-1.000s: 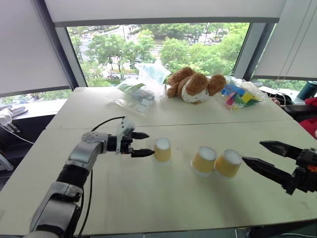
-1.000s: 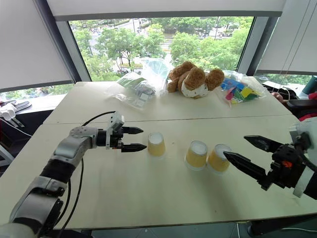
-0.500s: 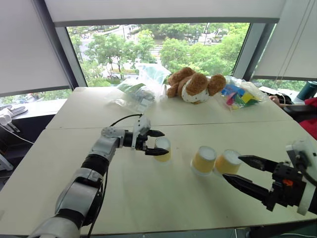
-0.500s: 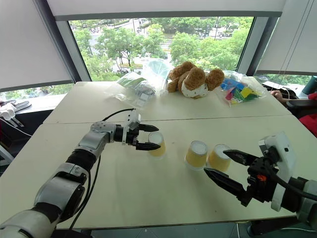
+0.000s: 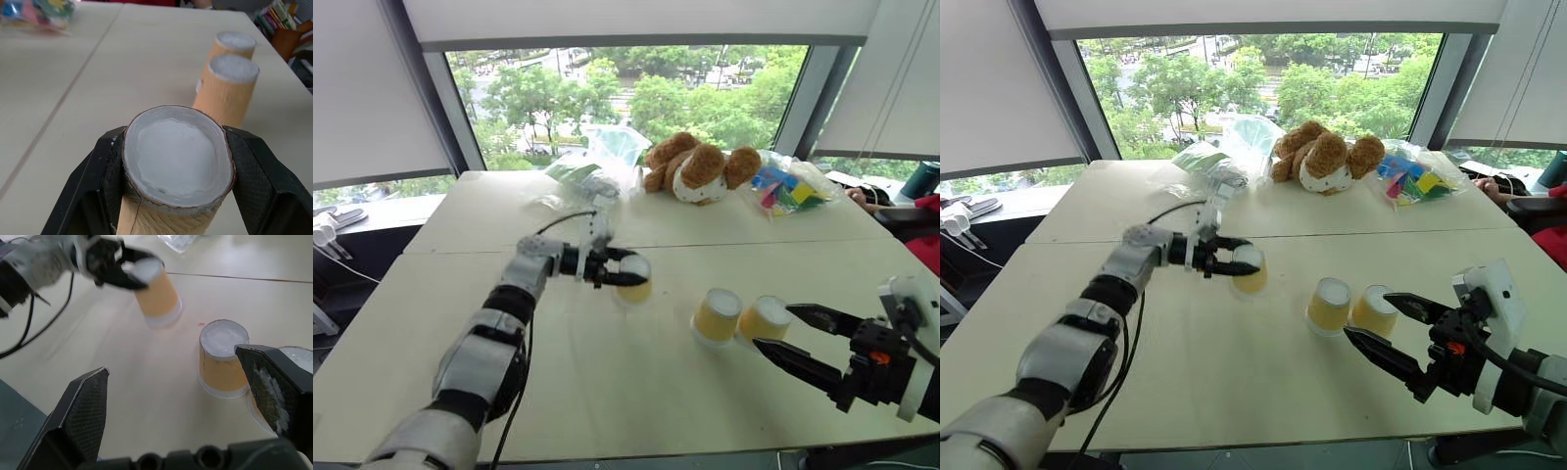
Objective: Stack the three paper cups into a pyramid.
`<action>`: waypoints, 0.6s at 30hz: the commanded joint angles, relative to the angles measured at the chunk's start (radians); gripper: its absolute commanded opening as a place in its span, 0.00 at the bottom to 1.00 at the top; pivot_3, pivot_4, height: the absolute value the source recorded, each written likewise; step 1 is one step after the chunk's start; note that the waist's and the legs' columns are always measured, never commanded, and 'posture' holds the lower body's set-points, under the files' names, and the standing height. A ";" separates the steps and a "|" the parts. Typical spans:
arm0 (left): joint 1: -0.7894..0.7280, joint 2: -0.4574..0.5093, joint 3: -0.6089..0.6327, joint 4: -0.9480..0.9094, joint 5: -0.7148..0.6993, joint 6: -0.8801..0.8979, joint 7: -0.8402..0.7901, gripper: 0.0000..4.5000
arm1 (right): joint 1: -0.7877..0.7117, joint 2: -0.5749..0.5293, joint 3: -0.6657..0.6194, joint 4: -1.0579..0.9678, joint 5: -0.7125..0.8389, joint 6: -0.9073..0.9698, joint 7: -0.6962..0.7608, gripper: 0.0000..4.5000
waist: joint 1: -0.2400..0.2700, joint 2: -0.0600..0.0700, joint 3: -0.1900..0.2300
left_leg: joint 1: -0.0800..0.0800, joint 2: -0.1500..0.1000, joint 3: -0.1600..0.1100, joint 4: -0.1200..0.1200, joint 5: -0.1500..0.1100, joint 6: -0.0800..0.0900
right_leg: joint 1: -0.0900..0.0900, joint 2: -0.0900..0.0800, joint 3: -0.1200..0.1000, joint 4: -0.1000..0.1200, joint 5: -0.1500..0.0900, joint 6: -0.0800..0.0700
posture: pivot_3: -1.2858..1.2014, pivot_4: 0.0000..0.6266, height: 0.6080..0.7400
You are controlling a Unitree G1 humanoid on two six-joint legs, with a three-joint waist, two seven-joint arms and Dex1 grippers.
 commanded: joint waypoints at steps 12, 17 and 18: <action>-0.290 -0.327 0.132 0.176 -0.027 -0.053 -0.002 0.53 | 0.106 0.137 -0.117 0.024 -0.097 -0.035 0.056 1.00 | -0.013 -0.001 0.000 | 0.001 -0.002 0.001 0.005 -0.004 0.007 | 0.003 -0.001 -0.001 0.000 0.000 0.001 | 0.52 0.24 1.00; -0.276 -0.415 0.115 0.192 0.004 -0.080 0.001 0.53 | 0.173 0.159 -0.170 -0.006 -0.092 -0.044 0.066 1.00 | -0.014 -0.001 0.000 | 0.001 0.000 0.001 0.005 -0.004 0.007 | 0.002 -0.001 -0.001 0.000 -0.001 0.002 | 0.52 0.24 1.00; -0.271 -0.426 0.110 0.197 0.015 -0.086 0.007 0.53 | 0.183 0.163 -0.179 -0.009 -0.091 -0.049 0.067 1.00 | -0.011 -0.001 0.000 | 0.001 0.000 0.001 0.005 -0.004 0.007 | 0.002 -0.001 -0.001 0.000 -0.001 0.002 | 0.52 0.24 1.00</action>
